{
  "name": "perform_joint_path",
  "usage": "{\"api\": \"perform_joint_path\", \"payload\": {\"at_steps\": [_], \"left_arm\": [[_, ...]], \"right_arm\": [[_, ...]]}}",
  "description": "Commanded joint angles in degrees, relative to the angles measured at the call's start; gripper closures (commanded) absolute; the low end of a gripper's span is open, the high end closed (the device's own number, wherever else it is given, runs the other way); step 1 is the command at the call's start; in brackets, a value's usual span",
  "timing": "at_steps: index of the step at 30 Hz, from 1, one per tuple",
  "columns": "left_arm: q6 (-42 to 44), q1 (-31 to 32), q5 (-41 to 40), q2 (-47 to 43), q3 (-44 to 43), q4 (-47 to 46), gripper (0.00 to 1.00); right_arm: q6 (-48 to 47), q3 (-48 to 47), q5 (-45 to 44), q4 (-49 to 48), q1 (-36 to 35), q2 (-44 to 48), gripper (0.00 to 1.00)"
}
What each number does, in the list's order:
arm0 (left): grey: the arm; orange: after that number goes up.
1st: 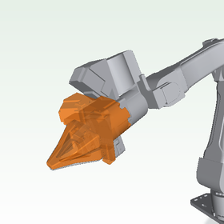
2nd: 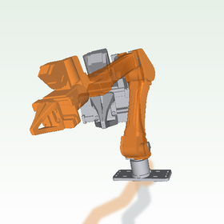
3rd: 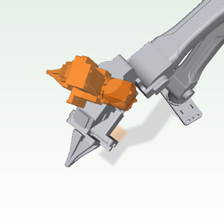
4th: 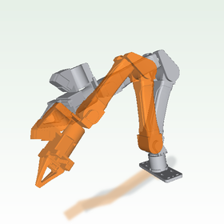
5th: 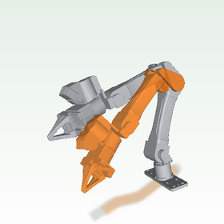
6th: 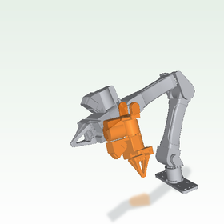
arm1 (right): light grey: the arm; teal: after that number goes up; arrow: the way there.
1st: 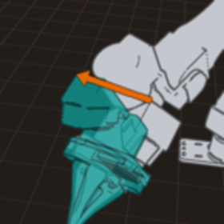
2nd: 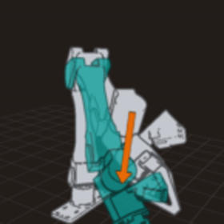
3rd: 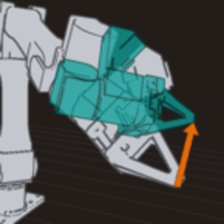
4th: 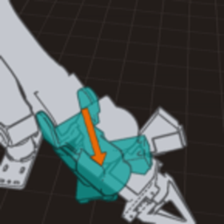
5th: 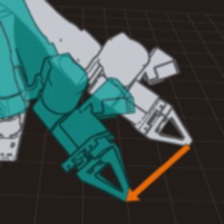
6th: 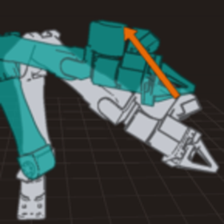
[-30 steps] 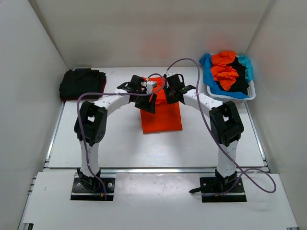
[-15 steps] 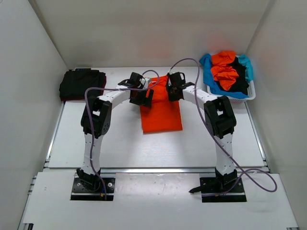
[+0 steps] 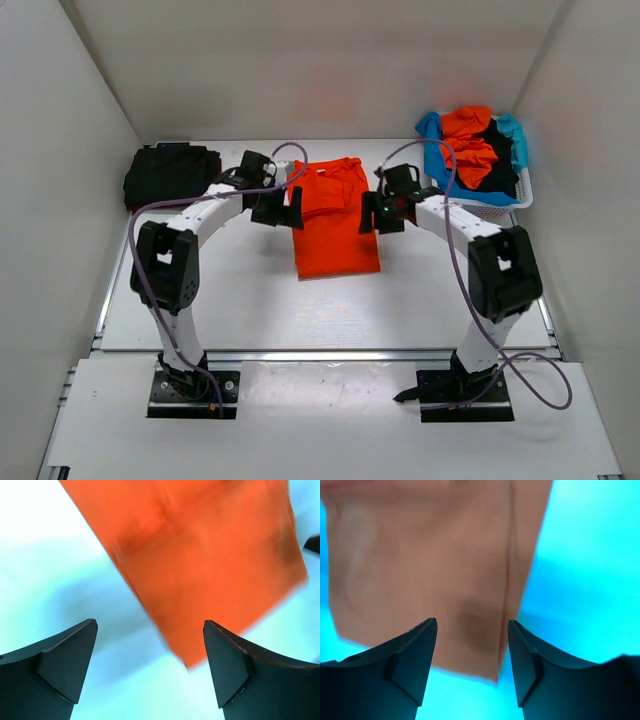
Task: Fold and stack the t-shirts
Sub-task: Fold the folded rectangular tshirt in 1/3 of the way, then grab one side of the 2/3 rectangular tshirt with both arms
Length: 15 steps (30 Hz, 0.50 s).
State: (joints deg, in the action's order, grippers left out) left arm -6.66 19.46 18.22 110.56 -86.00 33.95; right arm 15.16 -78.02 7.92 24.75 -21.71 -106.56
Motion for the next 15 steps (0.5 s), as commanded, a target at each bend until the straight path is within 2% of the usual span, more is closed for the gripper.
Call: {"api": "perform_joint_path", "payload": {"at_steps": [1, 3, 9, 15], "left_arm": [[0.33, 2.59, 8.39, -5.80, 8.27, 3.13, 0.03], [-0.11, 4.26, 11.39, -5.62, 11.54, 3.48, 0.01], [-5.99, 3.83, 10.17, -5.45, 19.89, -1.16, 0.02], [-8.72, 4.00, 11.14, -3.08, 20.43, -3.98, 0.04]], "right_arm": [[3.73, 8.74, 9.02, -0.40, 2.03, 8.98, 0.44], [5.23, 14.01, 10.79, -1.28, 2.29, 11.19, 0.44], [10.76, 22.89, 15.80, -5.94, 4.66, 14.45, 0.45], [14.02, 28.80, 18.53, -12.70, 5.81, 12.62, 0.46]]}}
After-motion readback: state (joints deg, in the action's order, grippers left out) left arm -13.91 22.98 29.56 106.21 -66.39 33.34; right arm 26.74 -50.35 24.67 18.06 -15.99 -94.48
